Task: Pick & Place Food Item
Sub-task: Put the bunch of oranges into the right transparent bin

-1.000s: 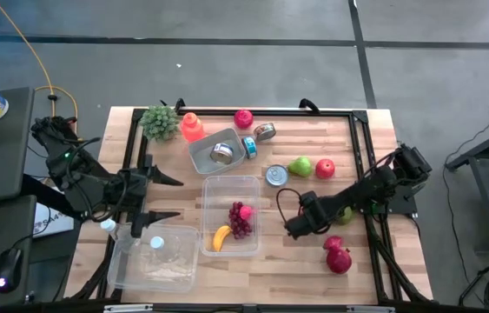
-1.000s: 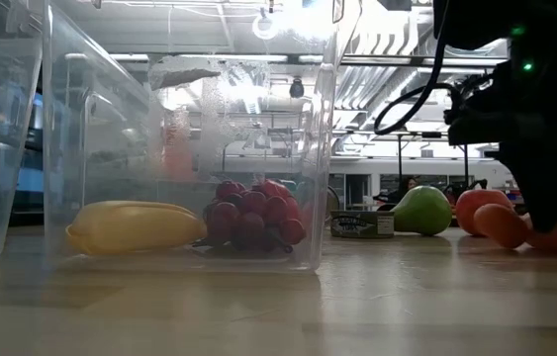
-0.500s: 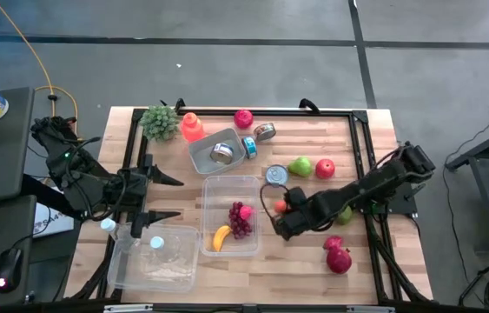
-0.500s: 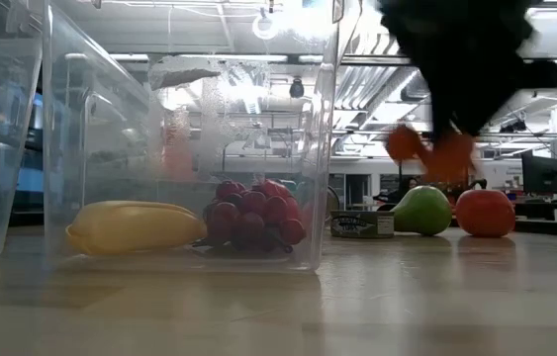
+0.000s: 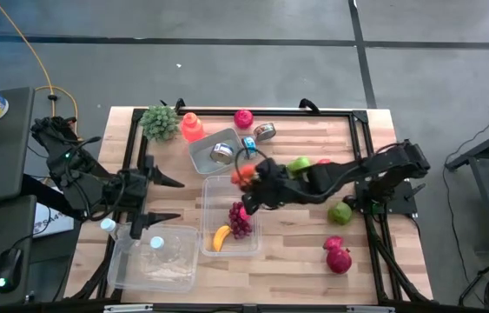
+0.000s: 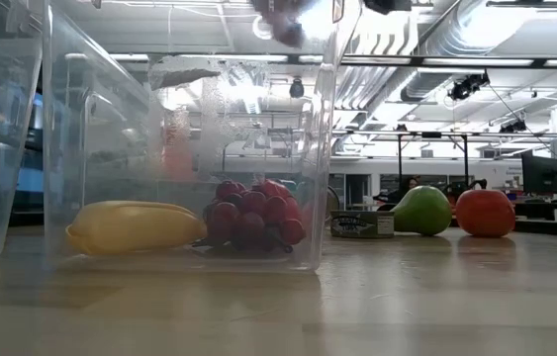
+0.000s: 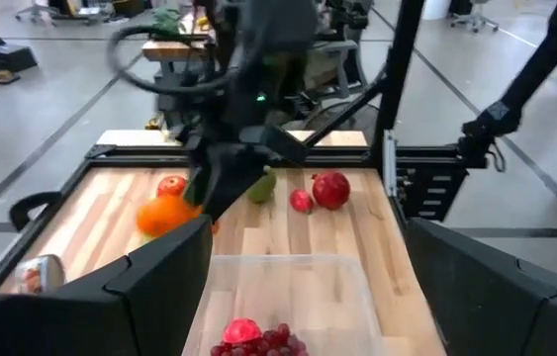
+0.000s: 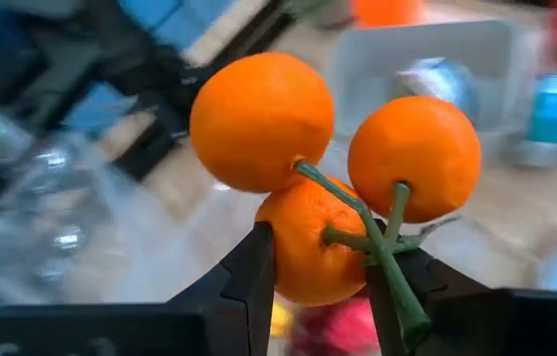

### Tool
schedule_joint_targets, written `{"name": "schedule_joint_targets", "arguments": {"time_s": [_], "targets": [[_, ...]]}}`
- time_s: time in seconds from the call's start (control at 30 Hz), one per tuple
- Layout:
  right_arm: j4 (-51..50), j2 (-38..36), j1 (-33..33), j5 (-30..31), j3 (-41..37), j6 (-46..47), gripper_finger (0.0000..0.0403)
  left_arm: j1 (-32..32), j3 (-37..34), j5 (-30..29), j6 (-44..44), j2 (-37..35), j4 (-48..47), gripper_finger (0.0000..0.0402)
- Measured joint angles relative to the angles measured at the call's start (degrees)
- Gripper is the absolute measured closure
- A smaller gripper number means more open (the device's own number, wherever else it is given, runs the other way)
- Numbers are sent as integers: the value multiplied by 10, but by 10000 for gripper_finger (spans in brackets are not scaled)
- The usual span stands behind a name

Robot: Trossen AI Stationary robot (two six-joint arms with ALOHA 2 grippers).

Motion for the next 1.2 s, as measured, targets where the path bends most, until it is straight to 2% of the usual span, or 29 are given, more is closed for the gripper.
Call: {"name": "schedule_joint_targets", "arguments": {"time_s": [0.13,0.3,0.73,0.8,1.0,1.1,1.2], "targets": [[42,44,-14,-80,-1,-26,299,0,0,20,-6,0,-1,74],[51,77,-13,-132,-1,-22,299,0,0,24,-10,0,-7,74],[59,93,-15,-179,-1,-50,300,0,0,23,-5,0,-9,74],[61,92,-14,-182,-1,-48,259,0,0,23,0,0,-8,74],[61,92,-15,-200,-1,-46,95,0,0,23,1,0,-8,74],[61,92,-16,-200,-1,-46,44,0,0,23,1,0,-8,74],[61,92,-15,-199,-1,-47,17,0,0,23,1,0,-8,74]]}}
